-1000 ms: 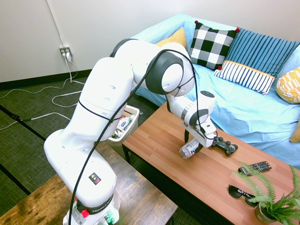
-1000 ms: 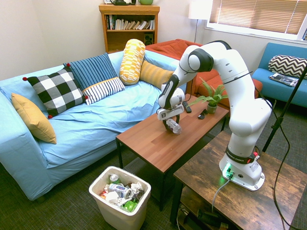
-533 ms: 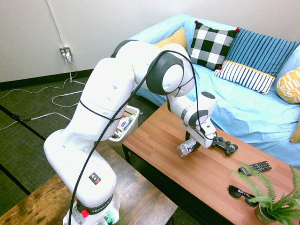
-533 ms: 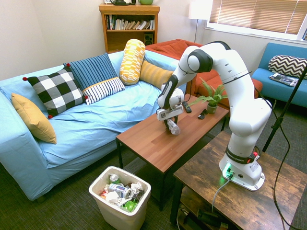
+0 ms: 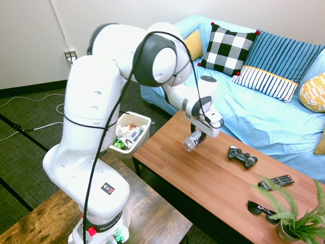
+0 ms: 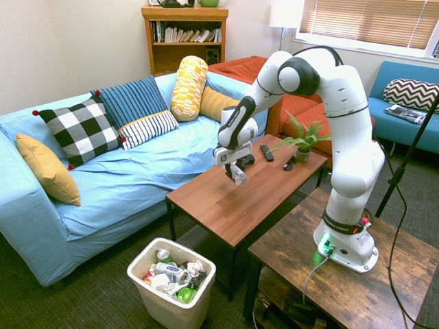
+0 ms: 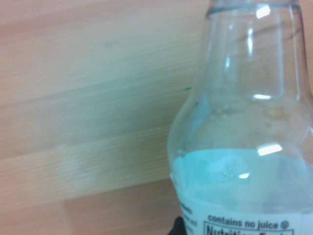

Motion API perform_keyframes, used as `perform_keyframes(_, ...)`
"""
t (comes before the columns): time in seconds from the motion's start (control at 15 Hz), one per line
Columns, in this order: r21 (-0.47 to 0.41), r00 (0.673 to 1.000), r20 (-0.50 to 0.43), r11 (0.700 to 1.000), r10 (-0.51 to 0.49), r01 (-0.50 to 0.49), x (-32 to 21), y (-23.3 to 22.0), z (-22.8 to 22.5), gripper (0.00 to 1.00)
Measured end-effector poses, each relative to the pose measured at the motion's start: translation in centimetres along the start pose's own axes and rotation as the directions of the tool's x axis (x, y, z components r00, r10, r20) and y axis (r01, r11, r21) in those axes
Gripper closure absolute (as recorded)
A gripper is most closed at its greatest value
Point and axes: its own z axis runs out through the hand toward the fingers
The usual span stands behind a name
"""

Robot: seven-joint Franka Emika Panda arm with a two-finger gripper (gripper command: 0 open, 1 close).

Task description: Throw the bottle in the trash bin

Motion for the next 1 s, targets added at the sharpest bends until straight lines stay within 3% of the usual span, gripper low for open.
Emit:
perform_keyframes(0.2, 0.002, 0.992, -0.049, 0.994, -0.112, 0.112, -12.2, -4.3, -4.8, 1.0)
perform_keyframes(0.33, -0.006, 0.98, -0.081, 0.983, -0.182, 0.183, -20.1, -6.4, -5.5, 1.0)
perform_keyframes(0.53, -0.036, 0.955, -0.117, 0.962, -0.272, 0.269, -28.9, -9.2, -3.4, 1.0)
perform_keyframes(0.8, -0.091, 0.93, -0.133, 0.939, -0.342, 0.332, -35.8, -13.8, 1.8, 1.0)
perform_keyframes(0.87, -0.108, 0.928, -0.134, 0.936, -0.348, 0.336, -36.5, -14.8, 2.9, 0.0)
perform_keyframes(1.0, -0.13, 0.926, -0.142, 0.934, -0.35, 0.334, -36.9, -16.6, 4.4, 0.0)
